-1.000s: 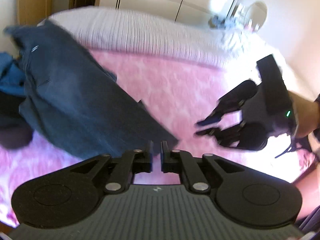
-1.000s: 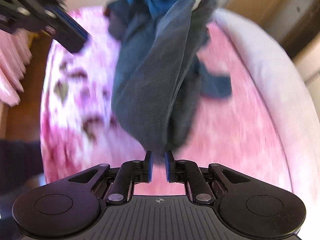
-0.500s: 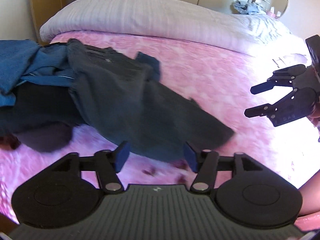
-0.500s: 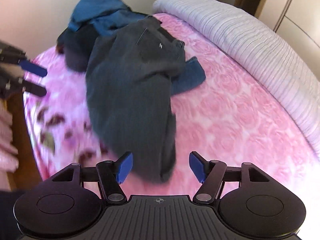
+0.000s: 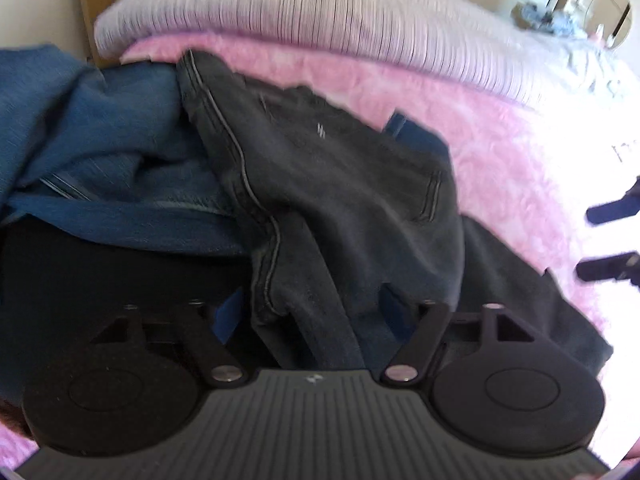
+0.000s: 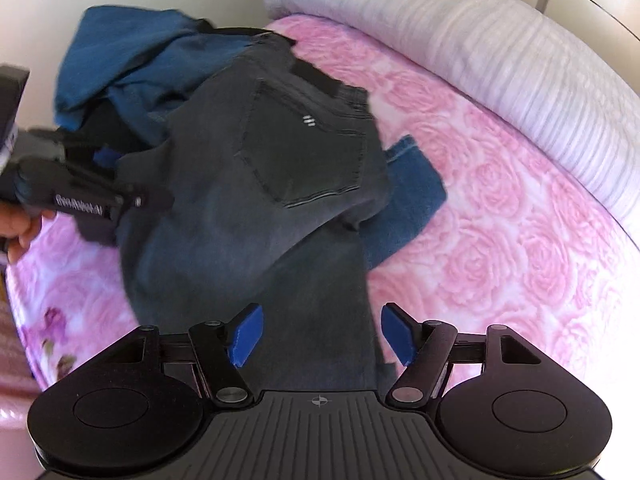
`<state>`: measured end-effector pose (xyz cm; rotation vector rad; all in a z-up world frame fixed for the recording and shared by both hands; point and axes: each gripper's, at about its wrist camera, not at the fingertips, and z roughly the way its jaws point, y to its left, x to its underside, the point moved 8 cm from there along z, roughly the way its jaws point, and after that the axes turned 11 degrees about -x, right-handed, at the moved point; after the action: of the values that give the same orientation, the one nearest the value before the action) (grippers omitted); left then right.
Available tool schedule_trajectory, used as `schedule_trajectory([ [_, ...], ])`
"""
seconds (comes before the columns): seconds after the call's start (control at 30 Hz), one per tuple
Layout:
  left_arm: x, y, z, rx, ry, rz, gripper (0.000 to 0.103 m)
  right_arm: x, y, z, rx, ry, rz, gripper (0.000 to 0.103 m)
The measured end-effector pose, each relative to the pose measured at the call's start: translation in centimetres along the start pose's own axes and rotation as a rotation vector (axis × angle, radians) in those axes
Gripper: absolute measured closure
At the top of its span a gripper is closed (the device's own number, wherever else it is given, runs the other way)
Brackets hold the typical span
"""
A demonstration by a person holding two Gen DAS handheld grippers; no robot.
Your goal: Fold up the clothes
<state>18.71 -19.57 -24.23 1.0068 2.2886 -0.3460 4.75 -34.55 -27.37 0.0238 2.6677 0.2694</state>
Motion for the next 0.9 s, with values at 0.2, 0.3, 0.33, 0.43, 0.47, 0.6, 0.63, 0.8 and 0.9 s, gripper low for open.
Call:
schedule_trajectory([
  [0.2,-2.4,-2.3,-0.9,0.031,-0.051,0.006,0.099,0.1,-2.2,-3.0,0.029,-0.045,0.056,0.034],
  [0.3,-4.1,-5.2,-2.6,0.058,-0.098,0.049,0.101,1.5,-4.1,-6.2,0.066,-0.071,0.071,0.034],
  [0.33,-4.9,-7.2,-3.9,0.074,-0.124,0.086,0.101,2.3,-5.2,-7.5,0.09,-0.085,0.082,0.034],
  [0.43,-6.0,-14.9,-6.8,0.11,-0.175,0.25,0.103,5.2,-8.8,-11.4,0.151,-0.121,0.137,0.034],
  [0.47,-6.1,-17.8,-7.6,0.124,-0.191,0.305,0.103,6.5,-10.3,-12.8,0.164,-0.13,0.161,0.034],
  [0.6,-4.1,-33.2,-11.2,0.254,-0.275,0.575,0.103,11.9,-16.3,-18.3,0.216,-0.156,0.245,0.034],
  [0.63,-2.6,-37.3,-11.8,0.299,-0.276,0.638,0.103,13.4,-17.7,-19.7,0.23,-0.157,0.261,0.034],
  [0.8,2.5,-42.9,-11.1,0.3,-0.174,0.668,0.096,19.6,-23.4,-25.1,0.26,-0.153,0.308,0.033],
  [0.9,3.2,-37.6,-8.7,0.164,-0.081,0.585,0.086,21.5,-24.2,-24.7,0.227,-0.126,0.293,0.033],
])
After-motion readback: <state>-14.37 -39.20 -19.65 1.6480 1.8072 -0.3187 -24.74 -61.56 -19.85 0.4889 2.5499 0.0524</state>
